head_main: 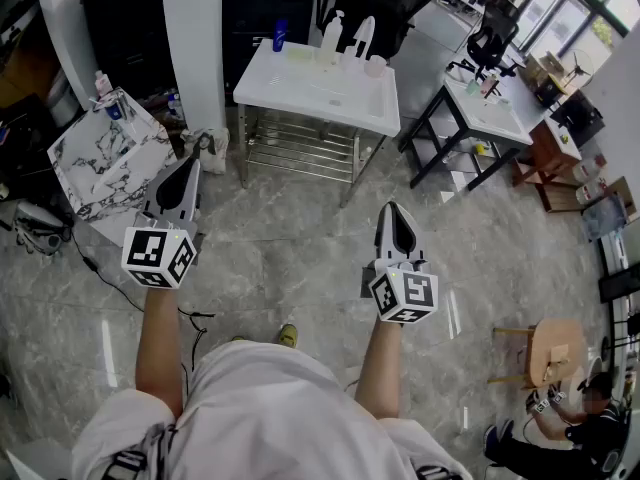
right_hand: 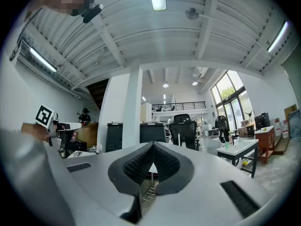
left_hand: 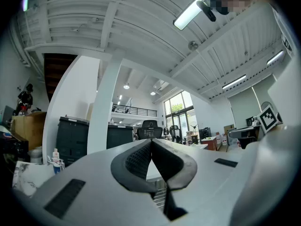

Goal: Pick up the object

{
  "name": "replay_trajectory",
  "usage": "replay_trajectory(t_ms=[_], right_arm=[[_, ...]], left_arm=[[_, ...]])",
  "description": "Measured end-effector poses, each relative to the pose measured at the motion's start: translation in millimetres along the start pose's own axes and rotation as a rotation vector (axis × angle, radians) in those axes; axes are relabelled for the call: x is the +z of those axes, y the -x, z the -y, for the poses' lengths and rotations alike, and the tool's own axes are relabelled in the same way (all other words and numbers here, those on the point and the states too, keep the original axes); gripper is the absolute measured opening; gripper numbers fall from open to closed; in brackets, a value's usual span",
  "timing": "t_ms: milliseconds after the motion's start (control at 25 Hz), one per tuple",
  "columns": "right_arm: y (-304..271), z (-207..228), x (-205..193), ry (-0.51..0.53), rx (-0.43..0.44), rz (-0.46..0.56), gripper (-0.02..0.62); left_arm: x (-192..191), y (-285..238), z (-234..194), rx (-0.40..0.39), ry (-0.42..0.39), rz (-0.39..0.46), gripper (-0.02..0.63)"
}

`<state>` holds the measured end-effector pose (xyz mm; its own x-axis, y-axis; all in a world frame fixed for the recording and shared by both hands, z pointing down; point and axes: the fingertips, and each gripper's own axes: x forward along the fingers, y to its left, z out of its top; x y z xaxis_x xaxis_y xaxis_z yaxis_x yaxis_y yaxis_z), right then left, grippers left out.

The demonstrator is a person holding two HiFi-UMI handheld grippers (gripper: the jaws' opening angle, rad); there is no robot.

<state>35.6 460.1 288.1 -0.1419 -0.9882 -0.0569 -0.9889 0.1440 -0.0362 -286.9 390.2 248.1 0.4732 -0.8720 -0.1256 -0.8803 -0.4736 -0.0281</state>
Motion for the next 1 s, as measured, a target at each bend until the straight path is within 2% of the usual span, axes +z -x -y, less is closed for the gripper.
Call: replay_trajectory(t_ms=[520,680,1000], right_arm=[[-5,-5,-6,-0.002,0.007,0.004,-0.008],[-2,-5,-2,-0.035,0.025,0.023,0.005],[-7,6,-17,-0.049,0.057,-0.013,0.005]], left_arm=[[-11,-3,8,-0.020,-0.004,-0.017,0.020],[-12,-3,13,-0.023,-0.004,-0.026,0.020],[-23,-18,26,-0.034,0.004,-0.053,0.023]])
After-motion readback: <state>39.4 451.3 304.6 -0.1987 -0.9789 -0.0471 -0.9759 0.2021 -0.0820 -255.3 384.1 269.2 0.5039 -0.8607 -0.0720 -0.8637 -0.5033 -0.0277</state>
